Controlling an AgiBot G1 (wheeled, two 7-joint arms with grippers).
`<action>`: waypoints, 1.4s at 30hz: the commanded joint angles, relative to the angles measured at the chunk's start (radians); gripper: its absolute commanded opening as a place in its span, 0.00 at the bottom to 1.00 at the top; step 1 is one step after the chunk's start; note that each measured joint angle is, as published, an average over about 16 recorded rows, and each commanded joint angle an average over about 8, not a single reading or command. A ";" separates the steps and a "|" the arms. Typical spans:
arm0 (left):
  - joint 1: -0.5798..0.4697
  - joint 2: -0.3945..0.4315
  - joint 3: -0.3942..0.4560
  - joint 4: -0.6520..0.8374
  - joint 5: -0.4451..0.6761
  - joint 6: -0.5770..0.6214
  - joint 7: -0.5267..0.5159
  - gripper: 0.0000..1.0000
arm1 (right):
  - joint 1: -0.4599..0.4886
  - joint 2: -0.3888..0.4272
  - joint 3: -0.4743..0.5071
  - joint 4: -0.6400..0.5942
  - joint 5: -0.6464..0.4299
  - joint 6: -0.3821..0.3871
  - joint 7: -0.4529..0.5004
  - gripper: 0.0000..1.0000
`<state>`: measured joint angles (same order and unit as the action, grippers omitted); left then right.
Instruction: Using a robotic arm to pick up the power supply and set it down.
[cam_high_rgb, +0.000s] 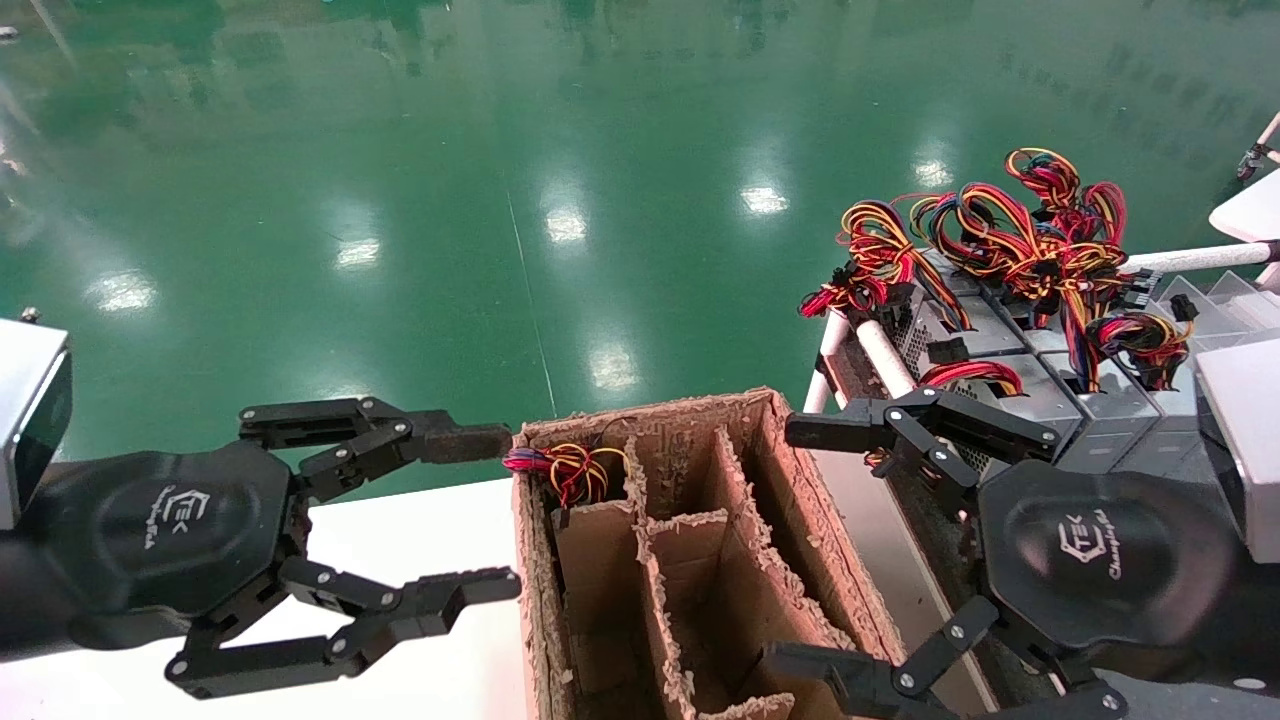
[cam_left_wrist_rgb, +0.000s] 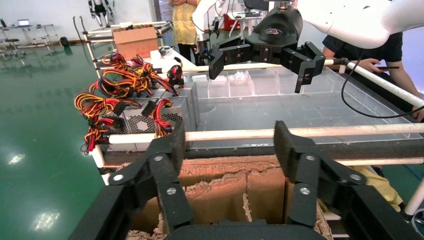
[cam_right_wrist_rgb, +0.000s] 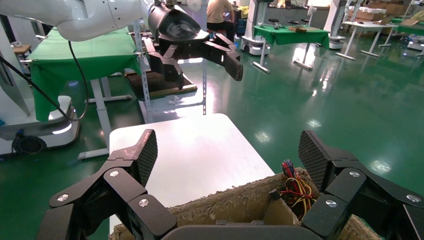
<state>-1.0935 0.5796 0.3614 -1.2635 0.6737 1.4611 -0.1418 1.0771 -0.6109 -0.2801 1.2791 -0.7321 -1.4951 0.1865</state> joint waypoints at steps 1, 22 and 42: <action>0.000 0.000 0.000 0.000 0.000 0.000 0.000 0.00 | 0.000 0.000 0.000 0.000 0.000 0.000 0.000 1.00; 0.000 0.000 0.000 0.000 0.000 0.000 0.000 0.00 | 0.000 0.000 0.000 0.000 0.000 0.000 0.000 1.00; 0.000 0.000 0.000 0.000 0.000 0.000 0.000 1.00 | 0.001 -0.012 -0.011 -0.016 -0.022 0.018 0.001 1.00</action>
<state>-1.0935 0.5796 0.3614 -1.2633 0.6737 1.4610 -0.1417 1.0792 -0.6199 -0.2908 1.2639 -0.7570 -1.4745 0.1872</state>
